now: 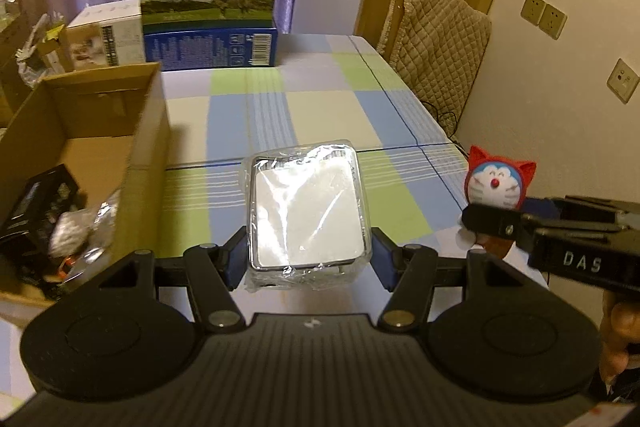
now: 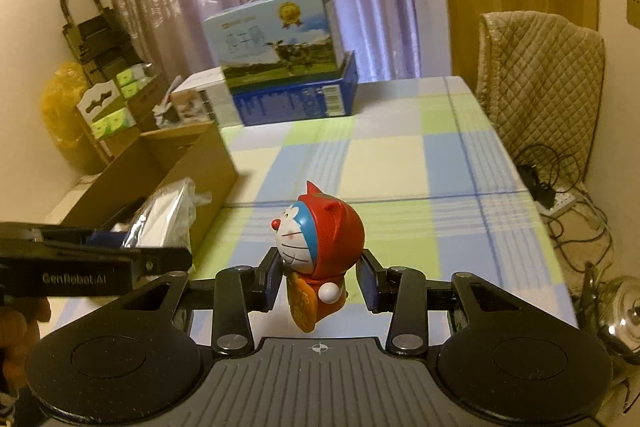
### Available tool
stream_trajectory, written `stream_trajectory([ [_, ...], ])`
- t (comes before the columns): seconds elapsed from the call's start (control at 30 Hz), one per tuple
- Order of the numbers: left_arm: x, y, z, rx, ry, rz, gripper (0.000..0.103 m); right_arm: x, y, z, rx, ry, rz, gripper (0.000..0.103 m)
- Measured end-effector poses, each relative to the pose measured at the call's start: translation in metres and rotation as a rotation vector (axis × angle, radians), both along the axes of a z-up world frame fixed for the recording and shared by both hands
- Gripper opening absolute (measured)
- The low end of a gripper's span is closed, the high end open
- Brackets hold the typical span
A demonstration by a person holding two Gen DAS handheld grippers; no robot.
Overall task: Organize objects
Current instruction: 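Carry the plastic box with the left tool over the cardboard box while the right tool carries the figure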
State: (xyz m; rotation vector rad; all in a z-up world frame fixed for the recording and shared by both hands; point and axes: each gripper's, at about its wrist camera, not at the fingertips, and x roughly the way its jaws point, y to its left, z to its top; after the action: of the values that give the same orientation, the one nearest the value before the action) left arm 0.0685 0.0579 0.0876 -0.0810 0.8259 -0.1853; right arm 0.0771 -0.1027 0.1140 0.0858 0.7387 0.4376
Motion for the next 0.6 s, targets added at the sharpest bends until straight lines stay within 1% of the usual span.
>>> stream_trajectory([
  [0.33, -0.033, 0.031, 0.008, 0.030, -0.012, 0.044, 0.057, -0.021, 0.037, 0.002, -0.004, -0.005, 0.074, 0.037],
  [0.6, -0.046, 0.051, 0.012, 0.041, -0.016, 0.072, 0.057, -0.025, 0.058, 0.002, -0.015, -0.011, 0.118, 0.037],
])
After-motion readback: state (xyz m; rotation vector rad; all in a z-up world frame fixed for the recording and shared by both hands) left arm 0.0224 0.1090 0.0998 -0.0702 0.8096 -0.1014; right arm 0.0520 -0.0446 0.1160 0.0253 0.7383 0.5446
